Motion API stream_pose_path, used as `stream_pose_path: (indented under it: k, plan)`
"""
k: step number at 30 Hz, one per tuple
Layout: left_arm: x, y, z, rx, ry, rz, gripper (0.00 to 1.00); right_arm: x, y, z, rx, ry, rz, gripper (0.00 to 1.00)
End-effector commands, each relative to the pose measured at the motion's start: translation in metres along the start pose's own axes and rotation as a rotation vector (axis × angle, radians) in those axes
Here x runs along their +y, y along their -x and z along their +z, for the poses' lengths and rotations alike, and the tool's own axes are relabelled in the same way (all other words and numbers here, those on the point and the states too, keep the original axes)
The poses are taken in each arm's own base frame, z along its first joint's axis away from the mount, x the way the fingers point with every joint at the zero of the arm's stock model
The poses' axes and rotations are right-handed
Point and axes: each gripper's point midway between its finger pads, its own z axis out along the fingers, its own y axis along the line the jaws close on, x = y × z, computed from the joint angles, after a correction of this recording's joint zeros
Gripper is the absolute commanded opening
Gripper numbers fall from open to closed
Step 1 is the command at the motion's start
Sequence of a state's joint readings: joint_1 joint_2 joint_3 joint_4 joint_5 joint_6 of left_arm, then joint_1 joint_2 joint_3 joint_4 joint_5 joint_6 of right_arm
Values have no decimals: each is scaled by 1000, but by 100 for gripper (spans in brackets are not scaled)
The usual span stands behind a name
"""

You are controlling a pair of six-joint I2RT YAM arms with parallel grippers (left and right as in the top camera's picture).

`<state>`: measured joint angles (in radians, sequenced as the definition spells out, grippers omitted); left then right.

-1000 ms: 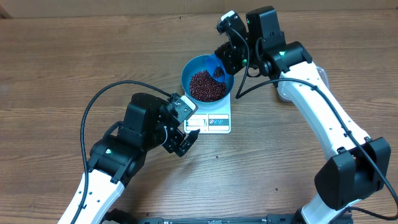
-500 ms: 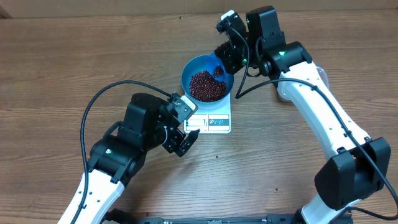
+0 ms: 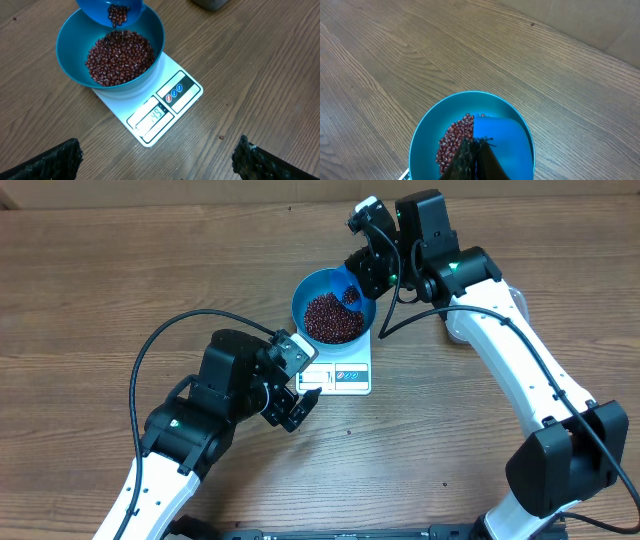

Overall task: Scoop item into bowl and weigh 150g on scale
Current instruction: 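Hold the scoop over the bowl, dribbling beans while watching the scale, then tip the scoop a little more to add final beans, right gripper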

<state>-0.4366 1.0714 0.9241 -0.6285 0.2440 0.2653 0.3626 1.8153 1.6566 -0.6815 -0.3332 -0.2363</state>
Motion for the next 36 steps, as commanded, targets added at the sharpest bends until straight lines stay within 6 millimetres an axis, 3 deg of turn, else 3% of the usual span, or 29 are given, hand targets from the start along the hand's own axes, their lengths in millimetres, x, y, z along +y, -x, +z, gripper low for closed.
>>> stream_pose_path:
  k: [1,4,9,21,36]
  plan:
    - [-2,0,-2,-10,-10,7,100,5,0,-1,2,8,-1,4]
    - [-2,0,-2,-10,-10,7,99,6,-7,-1,32,12,8,4]
    - [-2,0,-2,-10,-10,7,100,1,5,-1,-15,-14,-15,4]
    - [-2,0,-2,-10,-10,7,99,4,-5,-1,24,-3,1,4]
    - [-2,0,-2,-10,-10,7,99,4,-3,-1,16,-5,-2,4]
